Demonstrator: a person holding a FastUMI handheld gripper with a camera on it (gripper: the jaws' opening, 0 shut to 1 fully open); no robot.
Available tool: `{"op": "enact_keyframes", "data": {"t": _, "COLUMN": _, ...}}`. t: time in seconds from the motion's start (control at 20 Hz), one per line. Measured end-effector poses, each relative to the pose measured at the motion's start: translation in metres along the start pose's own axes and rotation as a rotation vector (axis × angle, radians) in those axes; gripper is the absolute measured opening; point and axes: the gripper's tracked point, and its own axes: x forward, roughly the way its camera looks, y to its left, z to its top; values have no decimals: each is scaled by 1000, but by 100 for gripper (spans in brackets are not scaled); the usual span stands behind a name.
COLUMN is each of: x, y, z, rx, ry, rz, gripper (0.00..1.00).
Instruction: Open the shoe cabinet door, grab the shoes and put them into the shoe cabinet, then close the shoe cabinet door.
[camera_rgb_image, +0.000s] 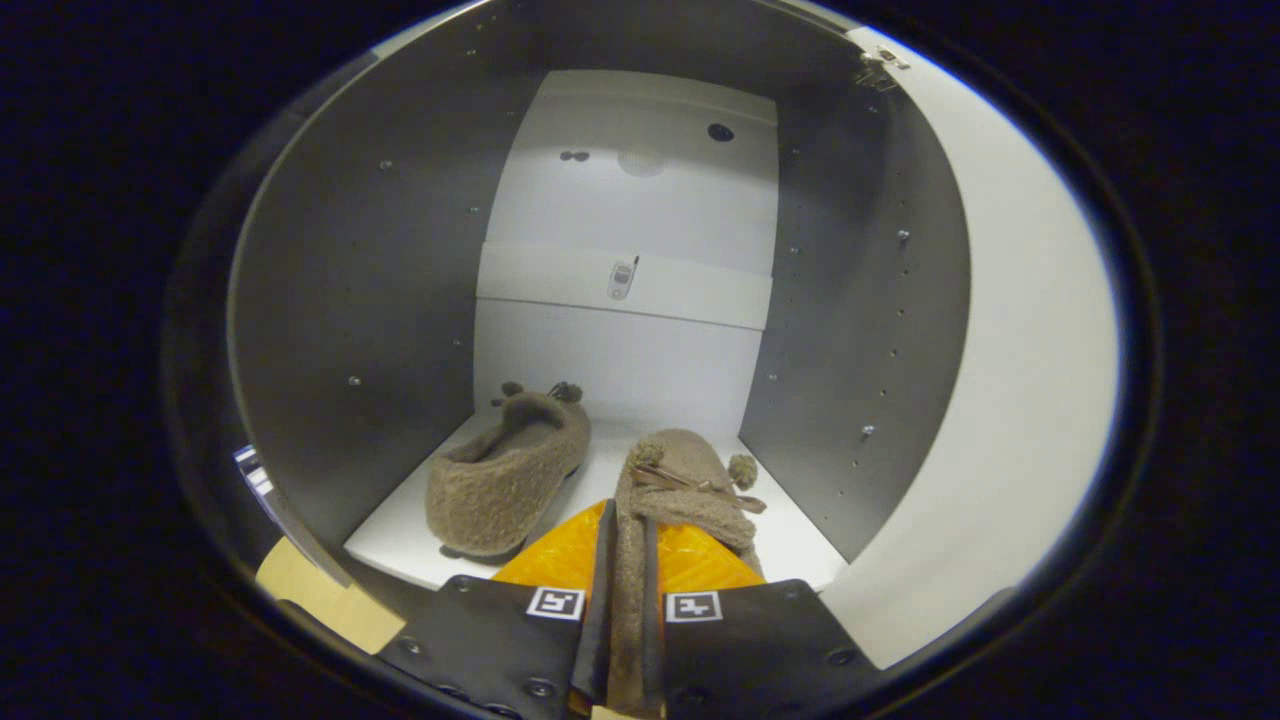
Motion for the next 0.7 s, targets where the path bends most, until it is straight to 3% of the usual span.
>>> {"op": "enact_keyframes", "data": {"t": 0.7, "x": 95, "y": -8, "z": 8, "rx": 41, "ry": 86, "rz": 34, "gripper": 18}}
